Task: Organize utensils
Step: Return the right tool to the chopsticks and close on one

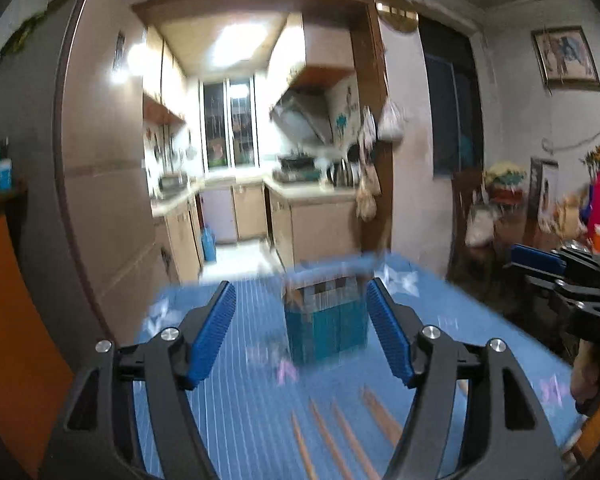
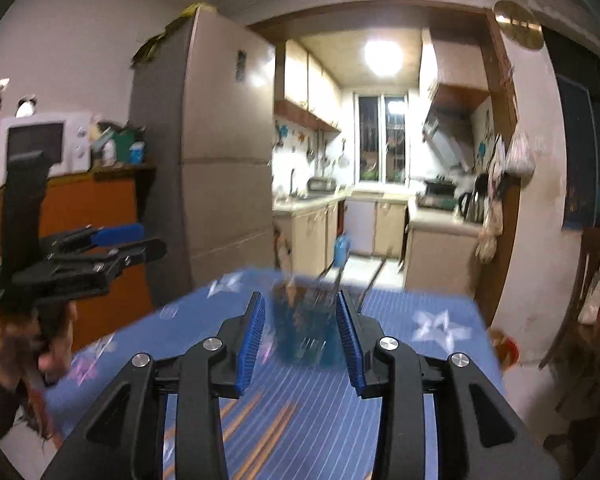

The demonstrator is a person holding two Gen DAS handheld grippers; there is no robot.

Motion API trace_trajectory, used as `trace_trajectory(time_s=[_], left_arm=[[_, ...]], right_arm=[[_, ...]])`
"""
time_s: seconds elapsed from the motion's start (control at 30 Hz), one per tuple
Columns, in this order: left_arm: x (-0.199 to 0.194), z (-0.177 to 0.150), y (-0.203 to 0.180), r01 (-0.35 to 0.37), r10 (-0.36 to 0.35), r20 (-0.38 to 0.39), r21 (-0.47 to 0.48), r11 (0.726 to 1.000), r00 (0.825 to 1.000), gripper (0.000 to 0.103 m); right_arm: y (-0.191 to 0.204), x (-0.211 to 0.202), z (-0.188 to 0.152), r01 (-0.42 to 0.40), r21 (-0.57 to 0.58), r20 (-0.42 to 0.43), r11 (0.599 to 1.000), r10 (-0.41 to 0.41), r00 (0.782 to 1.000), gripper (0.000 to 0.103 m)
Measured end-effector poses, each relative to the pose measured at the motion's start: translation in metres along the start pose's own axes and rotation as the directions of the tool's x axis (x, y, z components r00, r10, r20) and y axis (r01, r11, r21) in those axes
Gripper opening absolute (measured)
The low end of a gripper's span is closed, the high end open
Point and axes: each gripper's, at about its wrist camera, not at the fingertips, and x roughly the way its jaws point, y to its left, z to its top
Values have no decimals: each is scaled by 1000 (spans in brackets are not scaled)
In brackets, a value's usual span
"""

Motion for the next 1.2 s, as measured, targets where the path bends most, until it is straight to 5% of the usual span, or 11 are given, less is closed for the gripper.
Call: trace_trajectory(time_s=[0.13,0.37,0.63,0.93,1.2], left_arm=[[-4,-66,3,-1,2,-136,3,1000,991,65],[-3,-162,7,19,-36,-342,-53,998,939,59],[-14,-196,9,29,-58,-367,-84,996,929,58],[-10,-209,1,55,-81,-387,-79,995,918,58],[-6,-216,-14,75,-92,-378,-60,995,921,38]], right_arm=[[30,-13,-79,-34,46,-139,998,40,989,26],[72,-13,-170,-53,108,-310,993,84,947,13],[88,7,-191,-9,84,-366,996,40,930,13],[84,22,-188,25,79,-349,997,4,937,14],[86,24,-190,51,61,-324,997,-29,946,14]])
